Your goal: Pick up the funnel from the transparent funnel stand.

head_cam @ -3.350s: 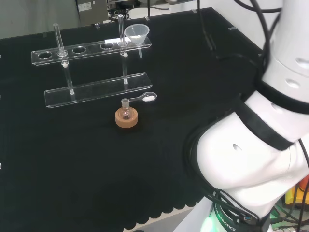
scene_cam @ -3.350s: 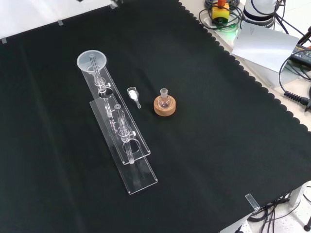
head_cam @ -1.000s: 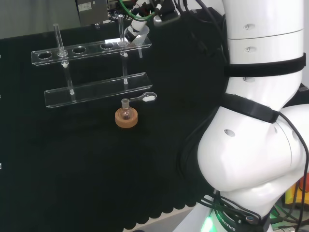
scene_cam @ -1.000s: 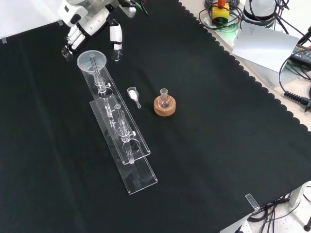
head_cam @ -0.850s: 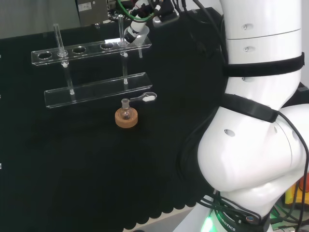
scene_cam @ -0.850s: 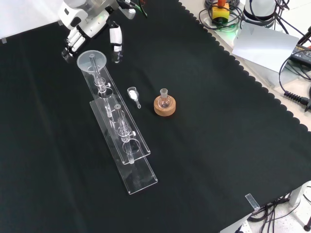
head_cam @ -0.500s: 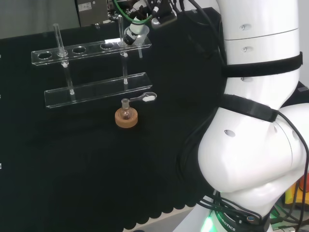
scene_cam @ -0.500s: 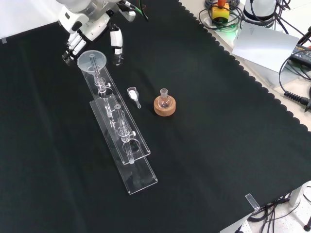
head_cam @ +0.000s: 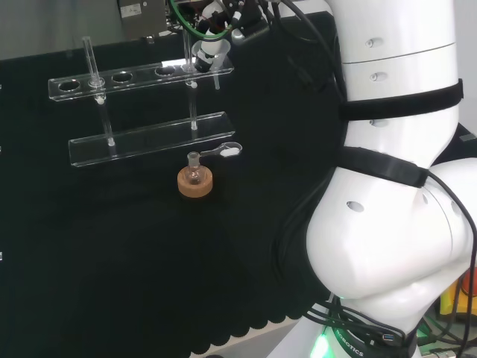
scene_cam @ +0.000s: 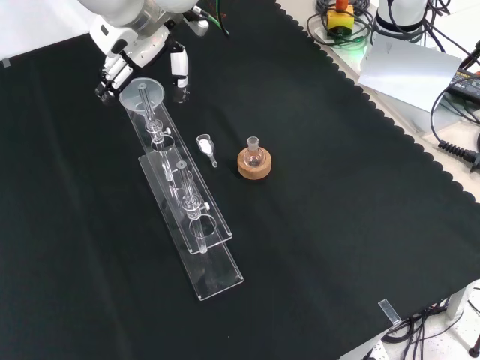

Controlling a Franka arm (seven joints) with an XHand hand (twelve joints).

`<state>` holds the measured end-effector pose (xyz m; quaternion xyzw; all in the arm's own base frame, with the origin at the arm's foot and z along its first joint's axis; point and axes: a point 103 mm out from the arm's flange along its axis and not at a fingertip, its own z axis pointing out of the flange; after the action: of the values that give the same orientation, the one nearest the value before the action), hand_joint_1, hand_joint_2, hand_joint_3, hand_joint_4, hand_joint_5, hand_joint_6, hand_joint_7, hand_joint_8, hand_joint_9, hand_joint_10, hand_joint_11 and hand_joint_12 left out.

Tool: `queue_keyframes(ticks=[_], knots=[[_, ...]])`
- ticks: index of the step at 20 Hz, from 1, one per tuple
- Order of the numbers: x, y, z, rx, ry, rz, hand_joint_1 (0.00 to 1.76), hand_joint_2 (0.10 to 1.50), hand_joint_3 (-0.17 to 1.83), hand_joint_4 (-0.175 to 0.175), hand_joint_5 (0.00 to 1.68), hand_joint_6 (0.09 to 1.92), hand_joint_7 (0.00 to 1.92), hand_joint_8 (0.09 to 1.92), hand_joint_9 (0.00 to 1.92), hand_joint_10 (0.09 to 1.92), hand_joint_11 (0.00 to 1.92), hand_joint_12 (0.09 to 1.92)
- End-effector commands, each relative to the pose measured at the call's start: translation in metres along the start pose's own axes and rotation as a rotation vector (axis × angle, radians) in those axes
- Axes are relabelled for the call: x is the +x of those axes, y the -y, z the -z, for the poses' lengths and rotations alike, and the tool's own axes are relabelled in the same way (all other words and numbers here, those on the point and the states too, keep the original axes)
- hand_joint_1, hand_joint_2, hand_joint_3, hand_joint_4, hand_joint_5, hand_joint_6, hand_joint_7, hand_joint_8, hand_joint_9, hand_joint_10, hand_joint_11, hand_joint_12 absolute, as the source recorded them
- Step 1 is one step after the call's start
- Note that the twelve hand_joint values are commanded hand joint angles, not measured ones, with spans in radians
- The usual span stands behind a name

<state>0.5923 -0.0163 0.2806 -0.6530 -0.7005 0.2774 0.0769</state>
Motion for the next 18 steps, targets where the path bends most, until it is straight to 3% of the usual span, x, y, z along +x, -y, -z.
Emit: queue_keyframes(ticks=[1,7,18], knots=[[0.0007,-0.0026,0.0017,0.0,0.038,-0.006,0.6,0.77,0.07,-0.039,0.0,0.09,0.0,0.28,0.15,0.87,0.4,1.43],[0.0007,-0.007,-0.0003,0.024,0.058,-0.01,0.63,0.77,0.07,-0.043,0.0,0.09,0.0,0.5,0.27,0.81,0.4,1.43],[0.0018,-0.0104,0.0,0.036,0.098,-0.005,0.64,0.77,0.08,-0.04,0.03,0.09,0.0,0.61,0.34,0.76,0.38,1.44]])
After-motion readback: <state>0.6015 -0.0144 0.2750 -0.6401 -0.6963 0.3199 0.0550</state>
